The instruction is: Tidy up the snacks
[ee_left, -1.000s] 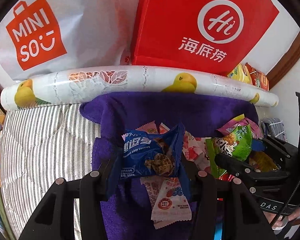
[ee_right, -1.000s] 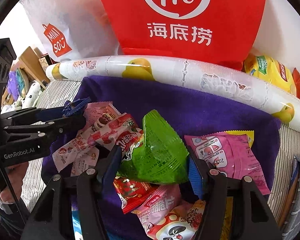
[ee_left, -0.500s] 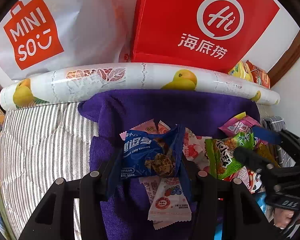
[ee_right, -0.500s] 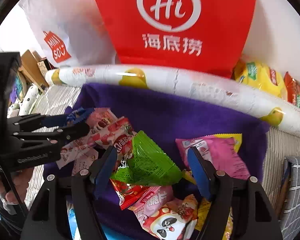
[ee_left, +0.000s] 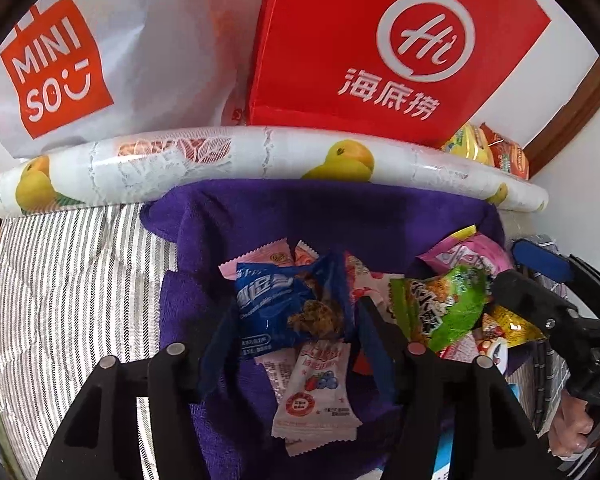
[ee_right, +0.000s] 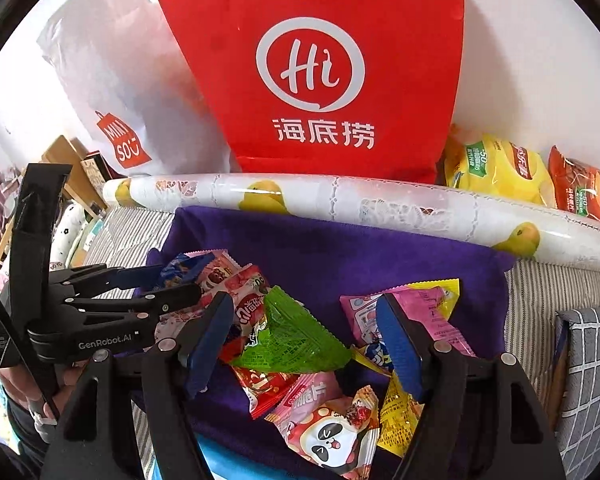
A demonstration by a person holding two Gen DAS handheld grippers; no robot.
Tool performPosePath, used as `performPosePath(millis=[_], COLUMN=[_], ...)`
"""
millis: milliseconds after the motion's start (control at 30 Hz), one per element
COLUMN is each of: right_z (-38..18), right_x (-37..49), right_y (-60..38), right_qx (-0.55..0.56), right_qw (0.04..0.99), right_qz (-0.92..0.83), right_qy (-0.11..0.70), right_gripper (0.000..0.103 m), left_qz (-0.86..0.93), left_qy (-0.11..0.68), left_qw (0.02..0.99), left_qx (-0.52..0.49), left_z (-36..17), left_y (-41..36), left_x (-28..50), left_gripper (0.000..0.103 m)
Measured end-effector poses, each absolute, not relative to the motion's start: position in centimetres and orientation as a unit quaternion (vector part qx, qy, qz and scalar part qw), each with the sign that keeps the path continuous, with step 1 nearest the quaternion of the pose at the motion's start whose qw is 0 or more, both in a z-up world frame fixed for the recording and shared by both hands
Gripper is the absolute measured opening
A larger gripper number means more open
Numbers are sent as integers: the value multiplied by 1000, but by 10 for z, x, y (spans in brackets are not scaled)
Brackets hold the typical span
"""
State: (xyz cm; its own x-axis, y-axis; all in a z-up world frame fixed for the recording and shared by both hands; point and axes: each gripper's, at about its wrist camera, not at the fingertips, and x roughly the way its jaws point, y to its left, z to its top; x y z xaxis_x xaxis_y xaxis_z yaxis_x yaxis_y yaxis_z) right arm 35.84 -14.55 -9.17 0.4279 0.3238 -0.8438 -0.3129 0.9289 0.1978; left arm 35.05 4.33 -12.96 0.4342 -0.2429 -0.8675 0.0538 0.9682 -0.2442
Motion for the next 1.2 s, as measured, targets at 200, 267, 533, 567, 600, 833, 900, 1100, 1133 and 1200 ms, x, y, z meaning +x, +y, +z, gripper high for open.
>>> performPosePath(millis=[200, 267, 533, 567, 600, 833, 900, 1100, 1133, 1200], right_z=[-88, -87, -79, -79, -78, -78, -77, -70, -68, -62], right_x=[355, 353, 349, 348, 347, 334, 328, 305, 300, 287], right_y=[-143, -141, -151, -154, -157, -166, -170, -184, -186, -188], right_qx=[5, 1, 1, 2, 5, 1, 6, 34, 39, 43], right_qw=[844, 845, 854, 855, 856, 853, 851, 846, 846, 847], right_qz=[193, 195, 157, 149, 141, 116, 112, 88, 87, 82], right_qy=[500, 498, 496, 496, 498, 509, 513, 524, 525, 523], right_gripper=[73, 73, 73, 73, 73, 73, 73, 76, 79, 80], left_qz=[-91, -87, -93, -93, -93, -98, -97, -99, -101, -103], left_qy=[511, 510, 514, 515, 515, 517, 515, 507, 505, 500], left_qw=[851, 853, 850, 849, 849, 848, 849, 854, 855, 858], left_qx=[-83, -75, -70, -70, -70, -66, -63, -58, -59, -55], left_z=[-116, -114, -109, -108, -107, -100, -96, -80, -76, -68], left_y=[43, 41, 40, 40, 40, 36, 34, 31, 32, 31], left_x=[346, 345, 341, 341, 340, 334, 331, 320, 318, 313], left_gripper=[70, 70, 70, 70, 70, 70, 70, 70, 71, 73])
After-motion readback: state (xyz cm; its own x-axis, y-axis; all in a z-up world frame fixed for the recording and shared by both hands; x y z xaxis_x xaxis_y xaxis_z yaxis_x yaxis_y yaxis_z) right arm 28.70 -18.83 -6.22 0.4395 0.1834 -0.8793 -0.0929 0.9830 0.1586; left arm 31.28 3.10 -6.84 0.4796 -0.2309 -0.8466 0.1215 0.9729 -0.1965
